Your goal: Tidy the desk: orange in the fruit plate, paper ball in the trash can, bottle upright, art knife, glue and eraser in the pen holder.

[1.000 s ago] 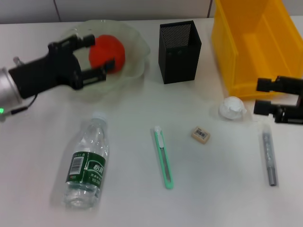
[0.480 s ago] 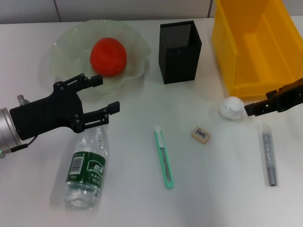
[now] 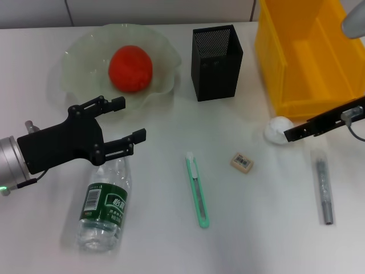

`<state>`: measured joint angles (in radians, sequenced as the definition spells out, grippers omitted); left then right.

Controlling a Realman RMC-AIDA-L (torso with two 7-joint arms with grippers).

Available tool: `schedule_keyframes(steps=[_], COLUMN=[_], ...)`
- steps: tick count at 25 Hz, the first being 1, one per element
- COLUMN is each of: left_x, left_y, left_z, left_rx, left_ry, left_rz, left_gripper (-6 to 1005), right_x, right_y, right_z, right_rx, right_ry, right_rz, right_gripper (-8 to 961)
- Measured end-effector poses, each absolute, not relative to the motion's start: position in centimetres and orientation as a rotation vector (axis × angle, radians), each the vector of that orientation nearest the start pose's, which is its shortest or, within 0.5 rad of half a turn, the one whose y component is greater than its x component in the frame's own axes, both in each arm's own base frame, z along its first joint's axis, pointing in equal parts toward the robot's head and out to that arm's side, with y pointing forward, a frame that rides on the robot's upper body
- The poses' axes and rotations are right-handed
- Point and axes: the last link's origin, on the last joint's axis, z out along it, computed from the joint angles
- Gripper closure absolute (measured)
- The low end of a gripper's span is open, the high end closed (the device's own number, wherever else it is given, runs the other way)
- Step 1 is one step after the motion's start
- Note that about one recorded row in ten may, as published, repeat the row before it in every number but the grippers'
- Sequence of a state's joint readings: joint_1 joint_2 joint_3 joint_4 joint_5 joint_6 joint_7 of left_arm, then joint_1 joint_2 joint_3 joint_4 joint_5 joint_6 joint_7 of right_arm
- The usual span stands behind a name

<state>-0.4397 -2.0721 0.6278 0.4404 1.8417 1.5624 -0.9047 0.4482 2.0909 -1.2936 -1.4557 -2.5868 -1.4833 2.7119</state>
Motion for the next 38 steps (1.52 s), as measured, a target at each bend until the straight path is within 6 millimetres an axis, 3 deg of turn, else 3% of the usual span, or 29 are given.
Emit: schedule_keyframes(steps=[13,20,26,30,35,37,38], left_x=[-29.1,-29.2,-29.3,-29.4,-29.2,-29.1,-29.1], left_y=[29.4,29.2,29.1,28.9,28.5,28.4,28.4], left_z=[-1.6,-1.6,-1.7,-1.7,-1.6,-1.5,-1.5], left_rx=[-2.568,-2.567,-2.567,-2.568,-2.575,-2.575,-2.576], left_ry=[-0.327,-0.324,-0.323,-0.325,-0.327,-0.331,-0.343], left_rz=[-0.837,-0.832,-0.832,-0.837,-0.872,-0.883,-0.889], left_gripper=[179,178,178,178,178,178,178], right_x=[22.7,22.4,19.4,17.6,19.3,21.6,21.6], right_y=[36.7,36.6,35.4,34.8,35.6,37.1,37.1], right_z=[-1.4,-1.5,1.0,5.1,10.4,11.6,11.6], right_rx=[-2.335,-2.347,-2.403,-2.366,-2.190,-2.095,-2.095], right_ry=[1.250,1.240,1.197,1.118,1.085,1.044,1.044], right_rz=[-0.240,-0.234,-0.080,0.033,0.156,0.213,0.213], right_gripper=[208,420,463,492,490,489,488])
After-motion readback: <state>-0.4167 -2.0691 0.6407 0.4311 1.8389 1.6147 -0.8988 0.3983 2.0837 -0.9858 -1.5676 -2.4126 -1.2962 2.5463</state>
